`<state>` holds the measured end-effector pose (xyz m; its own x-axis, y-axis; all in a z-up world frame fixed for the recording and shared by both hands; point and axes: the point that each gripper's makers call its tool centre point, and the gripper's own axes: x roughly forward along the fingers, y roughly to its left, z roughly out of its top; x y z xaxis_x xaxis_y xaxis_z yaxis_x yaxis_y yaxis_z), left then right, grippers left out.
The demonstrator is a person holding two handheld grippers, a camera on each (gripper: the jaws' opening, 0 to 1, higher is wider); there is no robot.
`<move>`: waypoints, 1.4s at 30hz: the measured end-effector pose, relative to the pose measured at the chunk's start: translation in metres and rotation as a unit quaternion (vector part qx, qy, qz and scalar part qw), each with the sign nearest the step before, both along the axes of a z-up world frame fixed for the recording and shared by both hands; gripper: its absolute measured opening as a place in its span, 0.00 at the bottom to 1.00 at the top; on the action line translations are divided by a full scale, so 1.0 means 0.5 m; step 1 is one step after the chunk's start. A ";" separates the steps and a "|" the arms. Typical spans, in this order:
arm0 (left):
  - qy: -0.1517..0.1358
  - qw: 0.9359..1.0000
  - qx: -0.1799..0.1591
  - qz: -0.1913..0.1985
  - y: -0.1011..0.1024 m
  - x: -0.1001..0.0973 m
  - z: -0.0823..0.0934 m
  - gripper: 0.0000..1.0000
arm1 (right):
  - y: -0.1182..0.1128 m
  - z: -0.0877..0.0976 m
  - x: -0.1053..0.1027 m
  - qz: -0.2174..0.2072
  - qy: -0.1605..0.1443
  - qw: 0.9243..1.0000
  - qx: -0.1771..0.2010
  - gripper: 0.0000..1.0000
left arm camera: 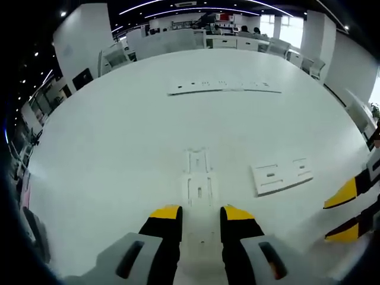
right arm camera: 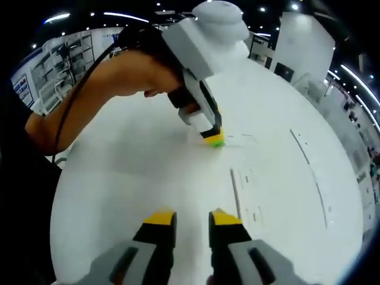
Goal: Locate the socket holder cover, grip the socket holder cover, clip it into the socket holder slot.
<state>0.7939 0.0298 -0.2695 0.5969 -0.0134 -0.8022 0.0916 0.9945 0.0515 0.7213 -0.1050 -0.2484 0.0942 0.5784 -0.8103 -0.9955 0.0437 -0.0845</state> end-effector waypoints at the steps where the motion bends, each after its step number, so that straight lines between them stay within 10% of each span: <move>1: 0.000 1.000 -0.001 0.001 0.000 0.000 0.000 0.26 | 0.001 0.000 0.000 0.000 0.000 1.000 0.000 0.23; 42: -0.012 1.000 -0.010 -0.003 -0.008 0.023 -0.005 0.26 | 0.026 -0.004 0.021 -0.056 0.017 0.998 0.038 0.24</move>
<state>0.8056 0.0259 -0.2718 0.6152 -0.0327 -0.7877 0.0971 0.9947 0.0346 0.7318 -0.0918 -0.2504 0.1355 0.6255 -0.7683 -0.9862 0.1598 -0.0438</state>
